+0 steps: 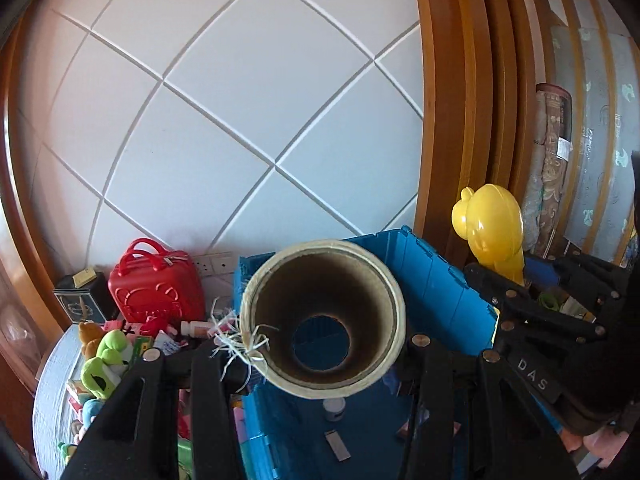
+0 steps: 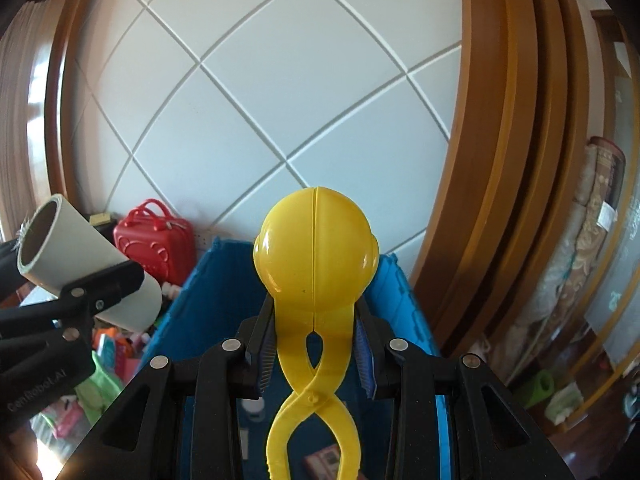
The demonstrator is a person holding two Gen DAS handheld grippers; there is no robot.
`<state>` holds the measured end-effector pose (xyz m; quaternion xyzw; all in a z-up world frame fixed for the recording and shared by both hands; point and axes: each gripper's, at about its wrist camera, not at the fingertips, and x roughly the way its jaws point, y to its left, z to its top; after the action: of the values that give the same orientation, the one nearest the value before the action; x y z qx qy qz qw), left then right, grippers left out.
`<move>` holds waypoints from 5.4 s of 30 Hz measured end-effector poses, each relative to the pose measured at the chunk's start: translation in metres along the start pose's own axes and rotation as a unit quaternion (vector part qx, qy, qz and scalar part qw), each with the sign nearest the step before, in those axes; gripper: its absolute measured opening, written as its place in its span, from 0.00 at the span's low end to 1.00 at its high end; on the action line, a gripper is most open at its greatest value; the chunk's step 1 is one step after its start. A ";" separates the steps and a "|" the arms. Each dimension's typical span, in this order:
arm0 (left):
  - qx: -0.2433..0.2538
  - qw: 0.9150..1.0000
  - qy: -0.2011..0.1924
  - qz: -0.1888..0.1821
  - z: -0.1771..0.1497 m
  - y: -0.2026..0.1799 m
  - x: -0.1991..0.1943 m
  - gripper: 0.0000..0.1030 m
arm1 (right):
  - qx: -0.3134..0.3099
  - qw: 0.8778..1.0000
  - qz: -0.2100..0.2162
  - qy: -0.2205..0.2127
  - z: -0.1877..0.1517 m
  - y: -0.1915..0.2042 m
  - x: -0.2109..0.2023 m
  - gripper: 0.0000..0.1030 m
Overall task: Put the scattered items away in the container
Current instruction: 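Lift the paper tube with the left tool while the right tool carries the tongs into the crate, then open the left tool in the crate while the right tool releases the yellow tongs, then move both tools back to the pile toward the green and yellow plush toy, then grasp the green and yellow plush toy with both tools from either side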
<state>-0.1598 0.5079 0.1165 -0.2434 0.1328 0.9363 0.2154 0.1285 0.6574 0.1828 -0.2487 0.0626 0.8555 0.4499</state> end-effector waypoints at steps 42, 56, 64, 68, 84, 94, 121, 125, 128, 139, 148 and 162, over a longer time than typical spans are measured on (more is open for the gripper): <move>-0.019 0.808 0.584 0.071 -0.228 -0.042 0.354 0.55 | -0.061 0.858 0.029 0.509 -0.248 -0.039 0.332 0.31; 0.031 0.820 0.563 0.099 -0.212 -0.055 0.351 0.60 | -0.057 0.854 0.021 0.517 -0.241 -0.032 0.335 0.64; 0.024 0.826 0.551 0.114 -0.200 -0.049 0.343 0.60 | -0.049 0.862 0.023 0.503 -0.234 -0.036 0.326 0.83; 0.010 0.841 0.531 0.101 -0.182 -0.041 0.333 0.60 | -0.058 0.864 0.021 0.500 -0.230 -0.029 0.318 0.96; -0.015 0.934 0.355 0.040 -0.110 -0.016 0.172 0.60 | -0.013 0.903 0.015 0.429 -0.149 -0.022 0.245 0.99; -0.011 0.975 0.222 0.023 -0.070 0.040 0.050 0.60 | -0.008 0.946 -0.012 0.323 -0.079 0.024 0.134 1.00; -0.091 0.980 0.149 0.097 -0.247 0.384 -0.082 0.60 | 0.032 0.964 0.061 0.256 -0.123 0.386 0.095 1.00; -0.115 0.973 0.165 0.115 -0.281 0.406 -0.072 0.60 | 0.036 0.962 0.076 0.260 -0.142 0.402 0.113 1.00; -0.131 0.967 0.176 0.133 -0.305 0.417 -0.064 0.60 | 0.031 0.960 0.086 0.264 -0.156 0.414 0.128 1.00; -0.205 0.942 0.225 0.142 -0.374 0.470 -0.050 0.60 | 0.026 0.942 0.119 0.311 -0.202 0.469 0.174 1.00; -0.125 0.964 0.217 0.087 -0.360 0.508 -0.027 0.60 | 0.080 0.944 0.078 0.311 -0.198 0.517 0.185 1.00; -0.059 0.970 0.237 -0.011 -0.365 0.589 0.008 0.60 | 0.195 0.942 0.027 0.273 -0.158 0.609 0.185 1.00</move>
<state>-0.2961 -0.1322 -0.1115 -0.4718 0.1222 0.8557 0.1739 -0.3879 0.3840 -0.1150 -0.3782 0.3551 0.7379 0.4317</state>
